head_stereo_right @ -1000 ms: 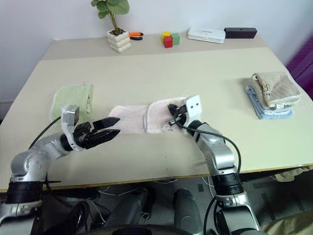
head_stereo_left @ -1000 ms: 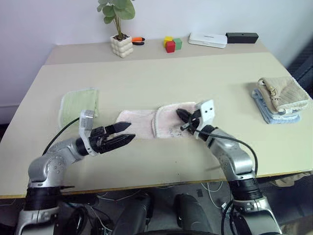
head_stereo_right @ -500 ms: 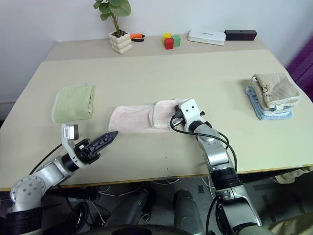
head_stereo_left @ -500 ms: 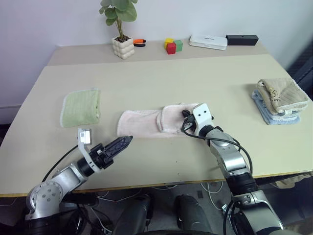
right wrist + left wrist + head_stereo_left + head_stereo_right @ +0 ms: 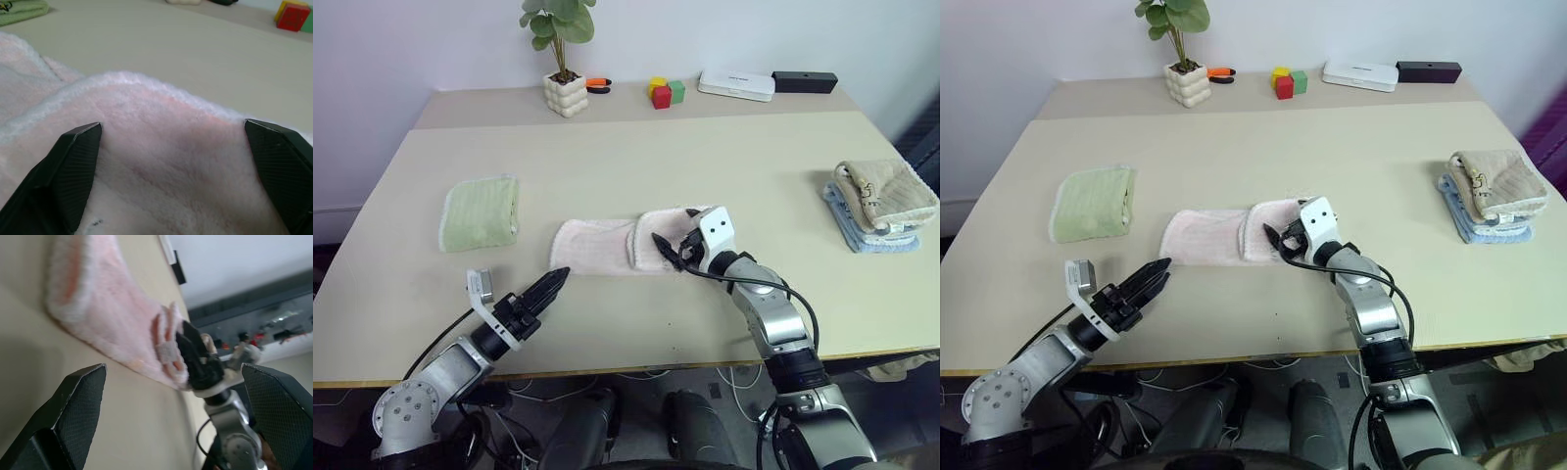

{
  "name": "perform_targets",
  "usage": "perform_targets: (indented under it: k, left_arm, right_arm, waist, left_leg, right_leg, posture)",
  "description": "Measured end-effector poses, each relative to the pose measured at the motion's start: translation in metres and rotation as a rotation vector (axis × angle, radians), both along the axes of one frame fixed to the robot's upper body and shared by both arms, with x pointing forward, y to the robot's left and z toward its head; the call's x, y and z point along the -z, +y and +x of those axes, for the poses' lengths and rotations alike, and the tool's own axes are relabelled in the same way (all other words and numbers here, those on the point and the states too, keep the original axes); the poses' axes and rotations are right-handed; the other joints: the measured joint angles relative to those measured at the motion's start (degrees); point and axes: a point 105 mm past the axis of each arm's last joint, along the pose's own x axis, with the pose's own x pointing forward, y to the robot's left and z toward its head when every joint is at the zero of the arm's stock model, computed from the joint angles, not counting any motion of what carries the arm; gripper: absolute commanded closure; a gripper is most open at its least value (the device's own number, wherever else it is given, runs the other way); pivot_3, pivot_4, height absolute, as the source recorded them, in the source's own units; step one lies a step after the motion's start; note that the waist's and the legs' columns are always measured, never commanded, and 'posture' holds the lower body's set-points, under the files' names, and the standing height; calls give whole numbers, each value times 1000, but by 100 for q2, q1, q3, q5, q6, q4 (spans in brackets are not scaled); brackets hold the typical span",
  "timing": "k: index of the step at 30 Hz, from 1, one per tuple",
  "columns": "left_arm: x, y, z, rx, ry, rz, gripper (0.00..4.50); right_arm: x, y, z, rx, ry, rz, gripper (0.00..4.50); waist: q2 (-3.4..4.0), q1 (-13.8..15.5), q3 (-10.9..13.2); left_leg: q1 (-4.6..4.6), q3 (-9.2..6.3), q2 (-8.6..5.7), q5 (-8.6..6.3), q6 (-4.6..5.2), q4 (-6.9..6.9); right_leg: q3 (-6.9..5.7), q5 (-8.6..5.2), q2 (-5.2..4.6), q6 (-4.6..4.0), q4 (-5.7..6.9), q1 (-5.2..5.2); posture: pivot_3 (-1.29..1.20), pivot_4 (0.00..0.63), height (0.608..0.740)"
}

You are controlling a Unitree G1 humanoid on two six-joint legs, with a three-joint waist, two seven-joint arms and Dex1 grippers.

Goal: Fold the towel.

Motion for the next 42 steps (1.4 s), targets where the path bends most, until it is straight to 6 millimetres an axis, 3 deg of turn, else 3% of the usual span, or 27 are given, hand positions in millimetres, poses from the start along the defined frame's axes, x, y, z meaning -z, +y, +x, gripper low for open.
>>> perform_targets:
  k: [4,11,18,24,27,34,38,42]
  left_arm:
    - [3,3,8,-54,36,12,0]
    - [1,0,22,-105,100,-19,0]
    - [1,0,31,-95,202,-107,0]
    - [-1,-5,35,-80,234,-49,0]
    - [0,-5,41,-92,290,-58,784]
    - [4,-15,53,-91,365,41,4376]
    - [-2,-24,59,-82,345,57,4449]
    - [-12,-29,59,-53,266,82,4449]
  right_arm:
    - [-10,-1,0,6,-37,8,69]
    - [-47,-7,7,21,-151,10,69]
    - [-47,-7,7,21,-146,15,69]
    - [-47,-7,7,26,-145,20,69]
    - [-47,-6,7,28,-145,23,0]
    - [-47,-7,7,33,-145,25,0]
    - [-46,-9,7,33,-143,15,0]
    - [-57,-37,-12,-60,-132,56,0]
  waist:
    - [0,14,0]
    - [0,18,-1]
    - [2,19,-2]
    - [4,23,-4]
    - [3,34,-4]
    - [0,19,-3]
    - [0,20,-3]
    - [-2,49,-1]
  left_leg:
    - [0,0,0,0,0,1]
    - [1,-1,0,0,0,0]
    - [2,-1,0,0,0,0]
    - [8,-1,0,0,0,0]
    - [8,-3,0,0,0,1]
    - [7,-2,-1,0,0,-3]
    - [7,-2,-1,1,-1,-3]
    - [-29,-4,-2,-1,2,-2]
  right_leg:
    - [-1,0,0,0,0,0]
    - [-2,-1,0,1,0,2]
    - [-2,-1,0,2,-1,3]
    - [-1,-2,0,1,-4,10]
    - [-2,-2,0,1,-4,10]
    - [-2,-1,0,3,-9,7]
    - [-2,0,0,3,-9,8]
    - [-6,2,1,6,-26,4]
  posture:
    - [0,150,740]
    - [0,150,740]
    - [0,150,740]
    - [0,150,740]
    - [0,150,740]
    - [0,150,740]
    - [0,150,740]
    - [0,150,740]
